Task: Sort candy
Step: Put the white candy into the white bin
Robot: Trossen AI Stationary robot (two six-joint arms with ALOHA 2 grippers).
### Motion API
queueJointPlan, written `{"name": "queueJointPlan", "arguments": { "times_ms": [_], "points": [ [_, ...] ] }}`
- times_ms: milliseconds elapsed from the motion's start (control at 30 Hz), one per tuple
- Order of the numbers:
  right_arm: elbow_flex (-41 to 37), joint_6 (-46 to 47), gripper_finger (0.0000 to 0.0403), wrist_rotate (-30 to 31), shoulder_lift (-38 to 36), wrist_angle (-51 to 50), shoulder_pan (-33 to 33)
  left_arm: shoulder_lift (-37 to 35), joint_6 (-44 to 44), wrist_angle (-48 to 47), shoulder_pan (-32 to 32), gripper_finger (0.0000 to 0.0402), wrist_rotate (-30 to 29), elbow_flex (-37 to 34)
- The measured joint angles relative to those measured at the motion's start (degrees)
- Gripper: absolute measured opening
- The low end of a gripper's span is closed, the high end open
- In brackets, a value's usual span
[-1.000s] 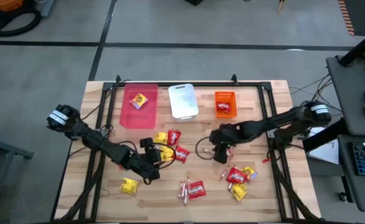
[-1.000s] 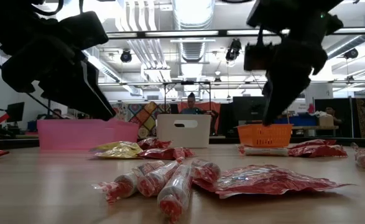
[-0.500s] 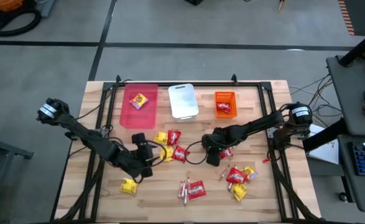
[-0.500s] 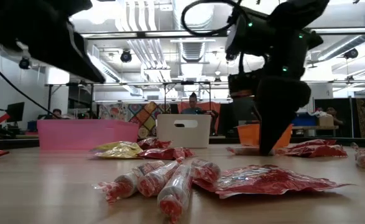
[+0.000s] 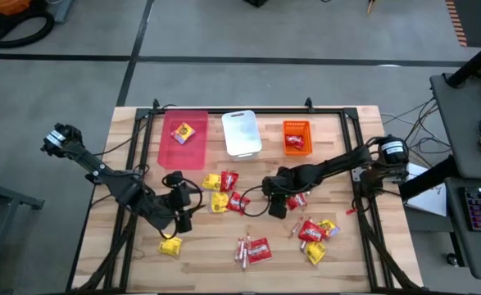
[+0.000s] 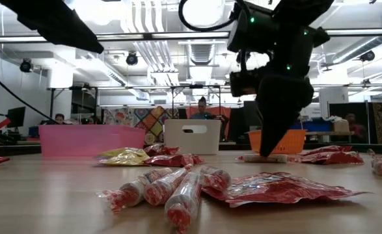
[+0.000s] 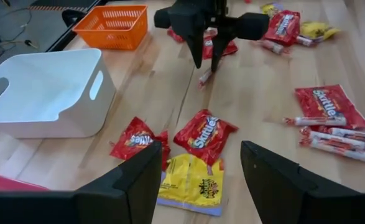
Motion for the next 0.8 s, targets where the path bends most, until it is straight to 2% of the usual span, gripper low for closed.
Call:
{"name": "queueJointPlan", "arguments": {
  "times_ms": [267, 367, 567, 800],
  "points": [
    [0.2, -0.8, 0.0126, -0.6, 4.1, 2.4, 0.1, 2.3, -1.1, -0.1, 0.0, 0.0201, -0.2, -0.5],
    [0.2, -1.3, 0.0103, -0.7, 4.8, 2.8, 0.1, 3.0, -1.6, -0.1, 0.0, 0.0201, 0.0, -0.6],
    [0.1, -1.5, 0.0029, -1.0, 4.2, 3.2, 0.1, 3.4, -1.7, -0.3, 0.0, 0.0201, 0.2, -0.6],
    [0.9, -4.0, 0.0009, -0.5, 1.1, 2.3, 0.0, 3.4, -1.8, -1.0, 0.0, 0.0201, 0.3, -0.6]
  ]
}}
